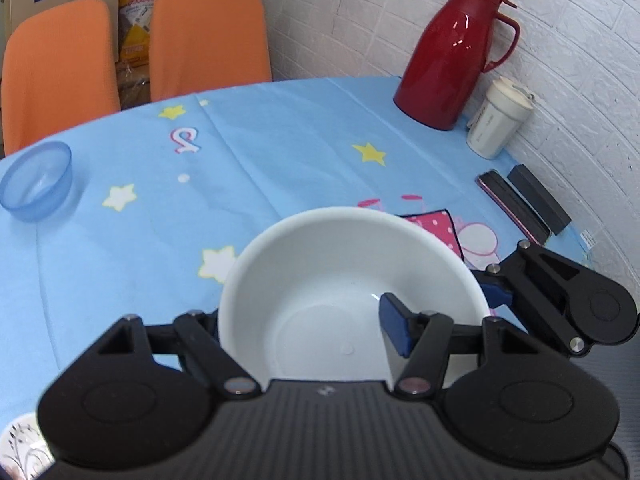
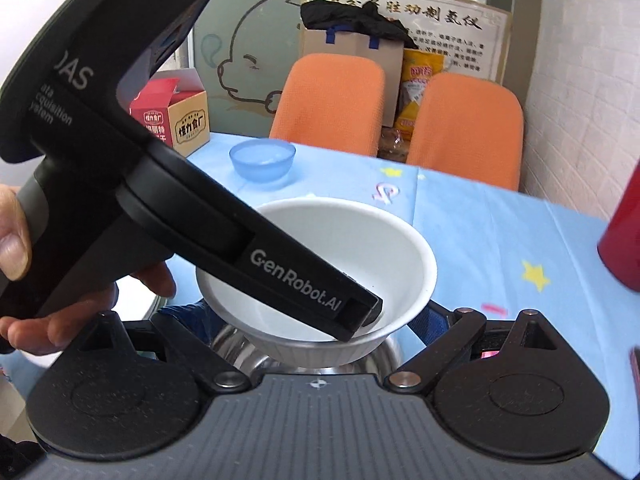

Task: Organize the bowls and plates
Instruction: 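Carry the white bowl and lower it into the steel bowl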

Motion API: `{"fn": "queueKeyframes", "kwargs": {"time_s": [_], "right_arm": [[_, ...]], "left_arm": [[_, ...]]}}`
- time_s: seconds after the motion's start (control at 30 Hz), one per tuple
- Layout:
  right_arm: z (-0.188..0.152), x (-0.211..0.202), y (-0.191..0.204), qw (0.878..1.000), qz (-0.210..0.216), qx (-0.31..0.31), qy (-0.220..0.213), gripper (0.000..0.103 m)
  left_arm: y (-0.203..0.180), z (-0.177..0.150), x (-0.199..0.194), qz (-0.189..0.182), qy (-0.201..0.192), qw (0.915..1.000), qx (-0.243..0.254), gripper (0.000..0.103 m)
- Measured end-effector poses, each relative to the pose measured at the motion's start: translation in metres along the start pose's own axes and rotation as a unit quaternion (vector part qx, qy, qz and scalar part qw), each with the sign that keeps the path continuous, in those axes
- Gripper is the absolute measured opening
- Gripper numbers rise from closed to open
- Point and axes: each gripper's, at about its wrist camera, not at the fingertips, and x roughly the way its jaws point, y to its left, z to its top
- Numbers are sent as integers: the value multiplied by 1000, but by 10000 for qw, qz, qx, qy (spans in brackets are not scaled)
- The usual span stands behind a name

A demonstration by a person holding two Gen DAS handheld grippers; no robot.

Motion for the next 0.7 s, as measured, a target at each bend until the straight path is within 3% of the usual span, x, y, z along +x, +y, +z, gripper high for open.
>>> {"fn": "queueKeyframes", "kwargs": {"time_s": [0.17,0.37,0.7], "right_arm": [[-22,-7,10,9995,17,309,-70,82],[-31,7,11,9996,-113,257,-41,82],[-39,14,11,9997,10,199,142,83]], "left_arm": [[-11,-26,-1,106,9,9999,135,62],[-6,-28,12,338,50,9991,269,62],[1,-32,20,227,63,9992,320,66]]}}
